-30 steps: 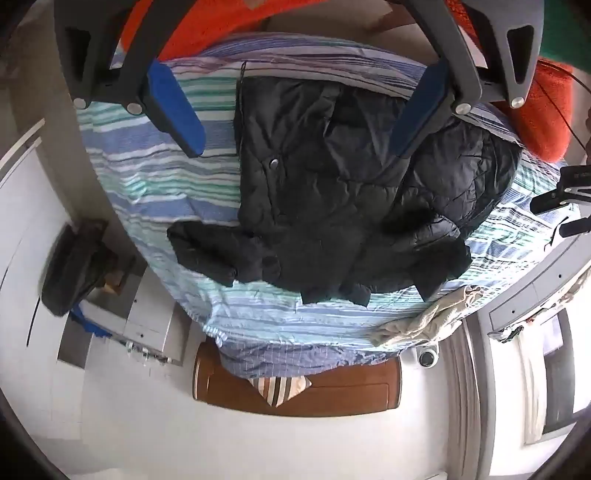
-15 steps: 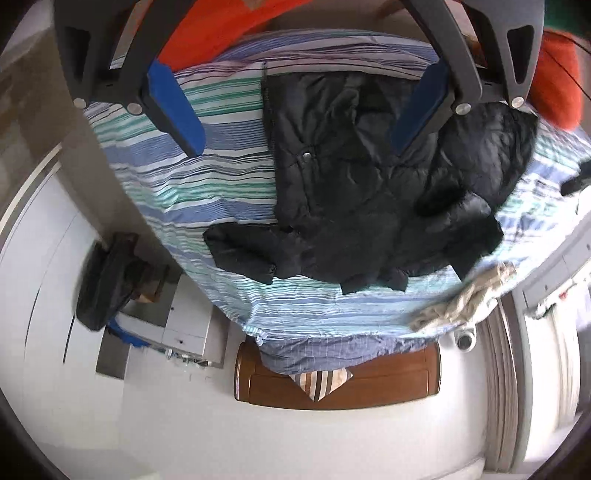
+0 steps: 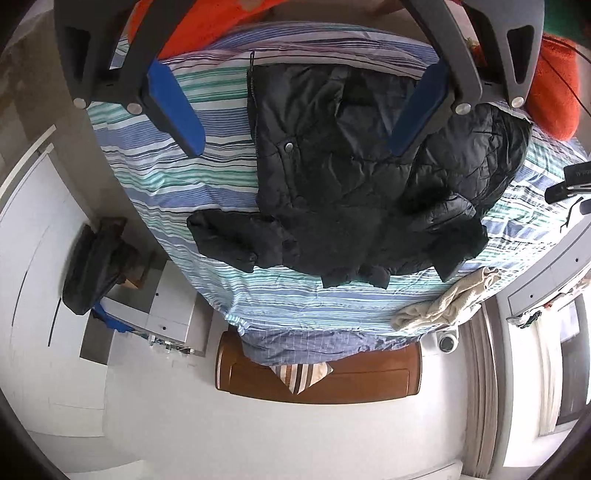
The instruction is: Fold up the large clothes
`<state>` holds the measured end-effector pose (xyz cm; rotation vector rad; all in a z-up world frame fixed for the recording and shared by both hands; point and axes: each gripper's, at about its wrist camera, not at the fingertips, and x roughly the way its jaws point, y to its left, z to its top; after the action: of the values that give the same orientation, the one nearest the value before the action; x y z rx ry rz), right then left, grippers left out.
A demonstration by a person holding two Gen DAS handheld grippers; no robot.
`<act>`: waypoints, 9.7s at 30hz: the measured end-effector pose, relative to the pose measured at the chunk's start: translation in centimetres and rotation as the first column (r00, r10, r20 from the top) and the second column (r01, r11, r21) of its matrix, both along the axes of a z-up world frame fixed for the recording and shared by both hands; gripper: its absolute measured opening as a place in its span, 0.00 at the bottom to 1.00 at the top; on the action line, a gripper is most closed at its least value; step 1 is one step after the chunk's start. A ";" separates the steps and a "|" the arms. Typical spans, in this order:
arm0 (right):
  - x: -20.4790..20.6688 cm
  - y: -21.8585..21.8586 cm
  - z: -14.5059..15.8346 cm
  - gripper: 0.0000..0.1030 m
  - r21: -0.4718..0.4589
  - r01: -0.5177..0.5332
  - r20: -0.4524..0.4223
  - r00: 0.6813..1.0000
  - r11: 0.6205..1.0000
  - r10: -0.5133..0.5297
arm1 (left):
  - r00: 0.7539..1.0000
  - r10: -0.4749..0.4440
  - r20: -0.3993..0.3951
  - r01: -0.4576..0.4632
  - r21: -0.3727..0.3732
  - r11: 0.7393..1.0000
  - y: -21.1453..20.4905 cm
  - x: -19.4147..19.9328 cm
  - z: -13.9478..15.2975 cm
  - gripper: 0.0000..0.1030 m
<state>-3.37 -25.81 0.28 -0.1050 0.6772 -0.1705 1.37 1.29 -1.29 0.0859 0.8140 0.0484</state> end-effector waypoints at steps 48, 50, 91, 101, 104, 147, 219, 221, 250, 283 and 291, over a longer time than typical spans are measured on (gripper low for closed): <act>2.7 0.4 -1.0 1.00 0.101 -0.091 0.008 0.996 0.991 0.091 | 0.997 -0.077 -0.018 0.077 -0.023 0.997 -1.3 -0.3 -1.0 1.00; 3.9 -0.2 -0.6 0.99 0.023 -0.127 0.024 0.992 0.992 0.126 | 0.996 -0.083 -0.010 0.083 -0.013 0.996 -1.5 -0.5 -1.0 1.00; 11.3 -45.6 -12.9 0.12 0.517 0.588 -0.141 0.776 0.622 -0.615 | 0.973 -0.115 -0.202 0.115 -0.015 0.993 -4.4 3.7 -4.9 1.00; 2.0 -45.6 -18.8 0.33 0.652 0.649 -0.190 0.640 0.392 -0.745 | 0.978 -0.055 -0.201 0.054 -0.010 0.998 -2.2 3.3 -4.4 1.00; -1.1 -45.5 -16.6 0.35 0.591 0.695 -0.157 0.598 0.411 -0.786 | 0.981 -0.064 -0.184 0.062 -0.013 0.998 -2.4 3.1 -4.2 1.00; 0.7 -20.4 -11.9 0.54 0.313 0.251 0.117 0.947 0.916 -0.299 | 0.975 -0.223 -0.024 0.218 -0.139 0.966 4.7 18.3 -5.3 0.25; 2.6 -11.6 -13.5 0.62 0.152 0.018 -0.249 0.968 0.988 0.020 | 0.944 -0.210 -0.253 0.156 -0.217 0.964 8.1 3.9 -13.2 0.77; 2.3 -11.5 -11.8 0.63 0.130 0.028 -0.204 0.979 0.991 -0.001 | 0.962 -0.186 -0.200 0.146 -0.199 0.969 8.1 3.5 -11.1 0.83; 2.9 -4.8 -7.2 0.68 0.207 -0.134 0.004 0.991 0.969 0.136 | 0.961 -0.277 -0.019 0.270 -0.171 0.948 -1.4 1.4 -5.2 0.99; 2.7 1.1 -9.2 0.79 0.019 -0.143 -0.055 0.988 0.990 0.144 | 0.963 -0.264 0.057 0.268 -0.084 0.960 -1.9 1.6 -5.0 0.99; 2.6 0.8 -9.2 0.79 0.012 -0.130 -0.063 0.989 0.991 0.131 | 0.973 -0.226 0.047 0.230 -0.101 0.968 -1.6 2.1 -5.5 0.99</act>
<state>-0.74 -25.05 -8.88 -0.1476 0.7318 -0.0389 3.49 -0.29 -6.77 0.0778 0.7661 -0.2104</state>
